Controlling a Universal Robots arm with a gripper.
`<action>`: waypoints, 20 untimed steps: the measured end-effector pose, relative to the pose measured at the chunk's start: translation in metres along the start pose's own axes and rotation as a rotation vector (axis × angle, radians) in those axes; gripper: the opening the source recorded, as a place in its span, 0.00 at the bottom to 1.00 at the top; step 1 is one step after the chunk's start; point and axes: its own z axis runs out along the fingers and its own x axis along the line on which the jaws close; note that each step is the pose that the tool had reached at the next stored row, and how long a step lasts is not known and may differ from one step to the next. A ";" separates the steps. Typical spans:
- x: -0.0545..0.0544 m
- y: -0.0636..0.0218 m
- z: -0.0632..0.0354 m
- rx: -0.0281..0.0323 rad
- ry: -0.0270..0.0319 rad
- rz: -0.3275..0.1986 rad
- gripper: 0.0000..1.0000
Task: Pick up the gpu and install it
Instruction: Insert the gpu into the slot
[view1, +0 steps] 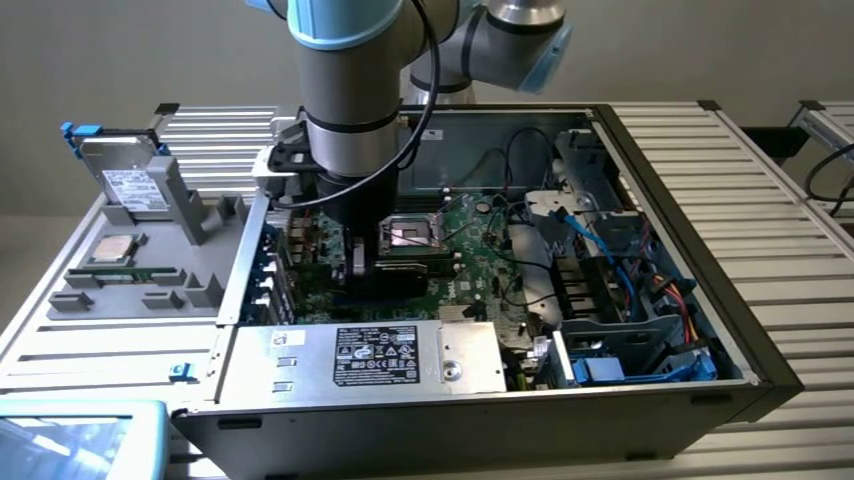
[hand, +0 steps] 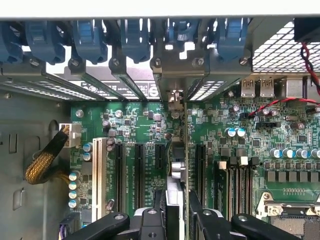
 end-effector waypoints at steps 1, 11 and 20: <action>0.000 0.0011 0.0000 0.0004 0.0001 -0.001 0.29; 0.000 0.0025 0.0001 -0.0003 -0.0001 -0.001 0.29; 0.000 0.0024 -0.0008 -0.0026 -0.0001 -0.001 0.29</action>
